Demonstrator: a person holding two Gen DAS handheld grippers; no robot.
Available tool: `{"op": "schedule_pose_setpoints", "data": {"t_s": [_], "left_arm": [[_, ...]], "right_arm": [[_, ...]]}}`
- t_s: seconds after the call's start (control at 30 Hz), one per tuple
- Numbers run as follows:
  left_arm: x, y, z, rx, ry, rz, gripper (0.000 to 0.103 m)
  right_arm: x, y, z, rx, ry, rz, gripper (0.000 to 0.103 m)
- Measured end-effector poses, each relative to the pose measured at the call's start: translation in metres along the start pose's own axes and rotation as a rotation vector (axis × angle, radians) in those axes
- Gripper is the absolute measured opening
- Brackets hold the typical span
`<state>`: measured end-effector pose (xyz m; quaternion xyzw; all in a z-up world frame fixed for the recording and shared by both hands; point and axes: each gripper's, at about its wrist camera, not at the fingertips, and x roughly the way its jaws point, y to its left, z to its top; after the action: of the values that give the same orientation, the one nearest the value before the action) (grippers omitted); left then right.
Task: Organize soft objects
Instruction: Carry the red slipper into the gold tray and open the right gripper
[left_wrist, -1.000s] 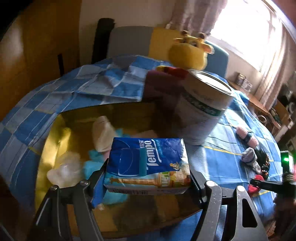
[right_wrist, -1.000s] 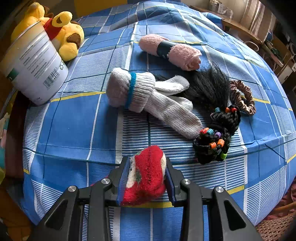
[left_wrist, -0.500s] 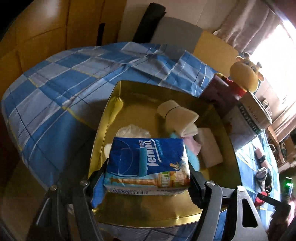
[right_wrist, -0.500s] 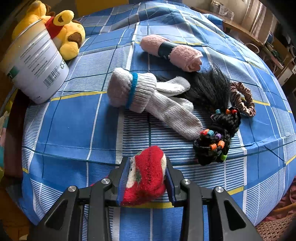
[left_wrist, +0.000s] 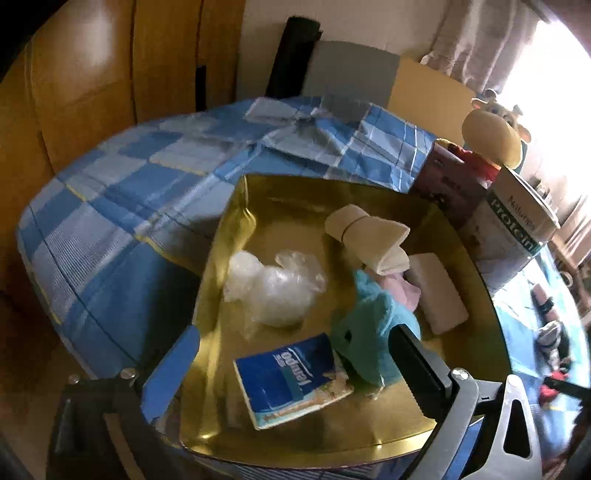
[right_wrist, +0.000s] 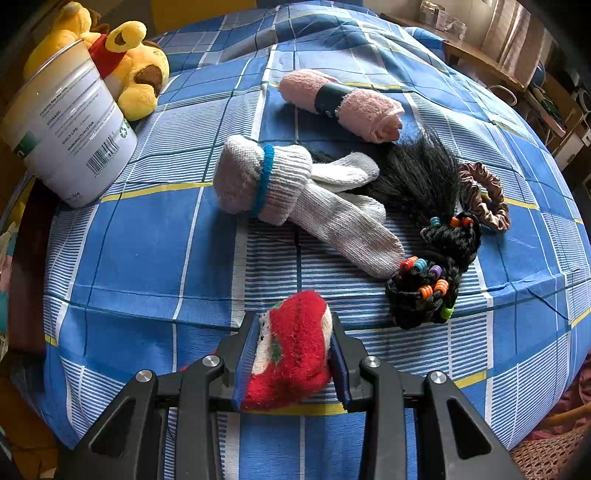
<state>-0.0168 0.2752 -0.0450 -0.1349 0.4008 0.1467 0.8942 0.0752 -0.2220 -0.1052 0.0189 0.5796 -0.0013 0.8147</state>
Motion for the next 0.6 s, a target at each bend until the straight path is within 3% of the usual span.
{"op": "schedule_pose_setpoints", "data": {"t_s": [0.17,0.37,0.47,0.6], "left_arm": [[-0.005,-0.007,0.001,0.05,-0.034,0.095,0.103],[-0.012,-0.001,0.007,0.045,-0.061,0.099,0.103],[-0.021,0.004,0.013,0.032,-0.112,0.084,0.103],[-0.029,0.004,0.019,0.034,-0.157,0.086,0.103]], "right_arm": [[0.0,0.001,0.0,-0.003,-0.005,-0.008,0.034],[-0.013,-0.008,0.005,0.046,-0.022,0.027,0.026],[-0.04,-0.01,0.018,0.038,-0.084,0.047,0.026],[-0.085,0.003,0.06,-0.023,-0.204,0.024,0.026]]}}
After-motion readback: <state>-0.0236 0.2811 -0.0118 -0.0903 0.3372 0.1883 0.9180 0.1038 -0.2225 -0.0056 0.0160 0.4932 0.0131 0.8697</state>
